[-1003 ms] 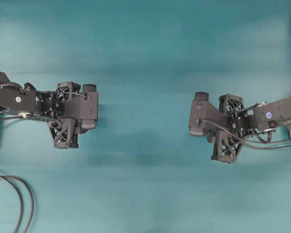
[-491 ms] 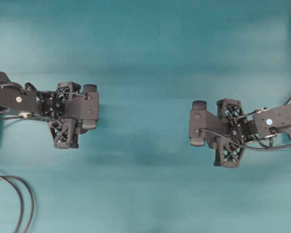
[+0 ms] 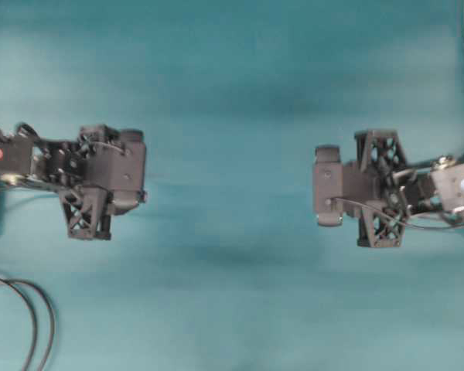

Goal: Insert the USB using both arms.
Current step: 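Lift both held USB connectors off the table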

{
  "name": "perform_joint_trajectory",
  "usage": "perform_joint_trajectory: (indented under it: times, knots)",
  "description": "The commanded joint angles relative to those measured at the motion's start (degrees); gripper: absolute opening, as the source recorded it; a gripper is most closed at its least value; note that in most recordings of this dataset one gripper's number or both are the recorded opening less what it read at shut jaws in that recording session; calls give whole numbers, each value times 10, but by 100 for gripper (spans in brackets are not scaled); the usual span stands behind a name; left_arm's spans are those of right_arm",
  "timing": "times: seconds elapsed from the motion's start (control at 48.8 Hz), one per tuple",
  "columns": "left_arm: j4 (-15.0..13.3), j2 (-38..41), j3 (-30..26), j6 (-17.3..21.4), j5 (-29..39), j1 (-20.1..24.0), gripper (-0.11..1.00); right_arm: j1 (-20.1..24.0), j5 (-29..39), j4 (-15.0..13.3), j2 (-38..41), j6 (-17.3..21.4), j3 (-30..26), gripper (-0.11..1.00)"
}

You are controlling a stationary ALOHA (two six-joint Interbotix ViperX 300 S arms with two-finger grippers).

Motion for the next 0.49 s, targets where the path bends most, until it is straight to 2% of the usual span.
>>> perform_joint_trajectory:
  times: [0.0,0.123,0.225,0.369,0.471]
  knots:
    - [-5,-55,-25,-6,25,-5,22,-1,20,-25,-30,4,-22,21]
    - [-18,-98,-40,-18,103,-3,22,-1,34,-60,-48,14,-27,21]
    - [-39,-125,-47,-23,143,5,22,-1,35,-93,-60,30,-26,21]
    - [-91,-165,-52,-23,109,21,22,6,45,-139,-69,59,-26,21]
    - [-142,-184,-52,-23,83,38,22,19,58,-174,-75,82,-27,21]
